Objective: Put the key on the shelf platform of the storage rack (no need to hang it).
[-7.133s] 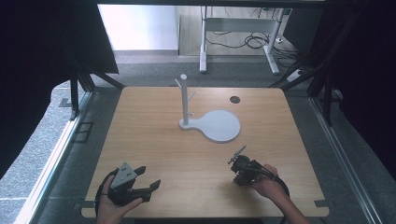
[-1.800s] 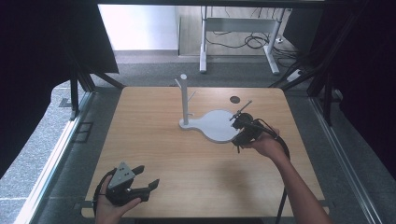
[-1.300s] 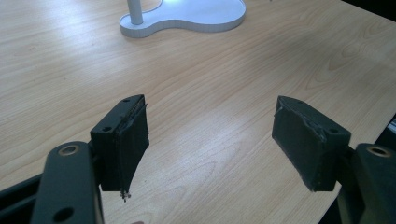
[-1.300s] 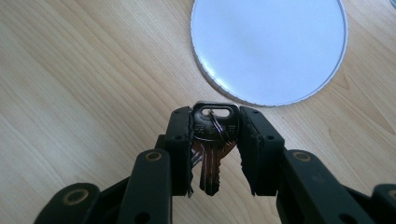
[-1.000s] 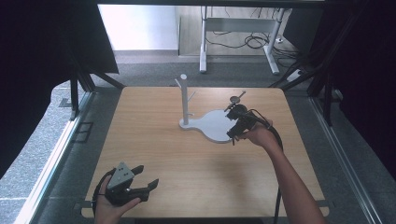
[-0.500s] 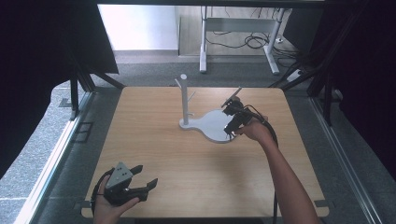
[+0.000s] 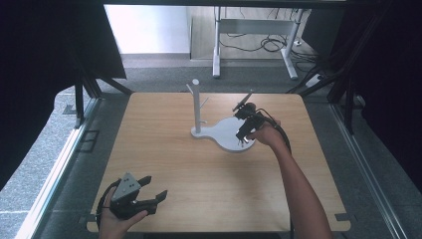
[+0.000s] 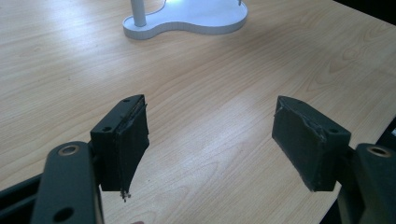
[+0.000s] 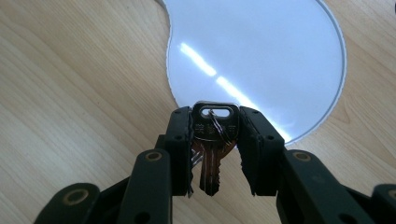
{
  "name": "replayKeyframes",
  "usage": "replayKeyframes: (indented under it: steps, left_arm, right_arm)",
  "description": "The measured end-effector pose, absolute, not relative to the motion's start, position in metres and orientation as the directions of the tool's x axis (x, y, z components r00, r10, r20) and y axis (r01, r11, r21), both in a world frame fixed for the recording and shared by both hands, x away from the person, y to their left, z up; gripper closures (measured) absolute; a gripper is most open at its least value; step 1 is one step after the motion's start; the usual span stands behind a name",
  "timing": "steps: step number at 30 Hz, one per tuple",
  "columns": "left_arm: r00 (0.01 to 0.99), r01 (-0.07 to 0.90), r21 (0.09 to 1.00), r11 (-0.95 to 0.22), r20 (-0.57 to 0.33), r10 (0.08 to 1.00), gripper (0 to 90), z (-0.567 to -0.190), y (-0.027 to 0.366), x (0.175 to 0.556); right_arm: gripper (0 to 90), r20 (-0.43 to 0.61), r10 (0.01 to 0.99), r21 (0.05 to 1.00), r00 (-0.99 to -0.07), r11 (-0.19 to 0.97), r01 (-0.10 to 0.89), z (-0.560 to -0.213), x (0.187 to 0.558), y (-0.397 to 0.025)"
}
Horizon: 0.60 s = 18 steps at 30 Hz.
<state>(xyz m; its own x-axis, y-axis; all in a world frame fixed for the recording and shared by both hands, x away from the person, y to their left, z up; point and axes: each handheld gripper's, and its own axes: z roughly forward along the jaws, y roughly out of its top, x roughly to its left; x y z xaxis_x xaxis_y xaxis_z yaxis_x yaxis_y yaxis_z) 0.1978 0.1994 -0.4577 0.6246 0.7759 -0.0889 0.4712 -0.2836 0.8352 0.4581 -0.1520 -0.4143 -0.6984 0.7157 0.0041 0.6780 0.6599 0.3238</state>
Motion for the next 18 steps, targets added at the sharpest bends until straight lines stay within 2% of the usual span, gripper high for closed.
replayKeyframes:
  steps: [18]
  left_arm:
    - [0.626,0.473,0.833,-0.287,-0.089,0.774,27.2,-0.459,0.198,0.198]
  right_arm:
    - [66.3,0.013,0.732,0.327,-0.681,0.641,0.694,-0.426,0.476,-0.145]
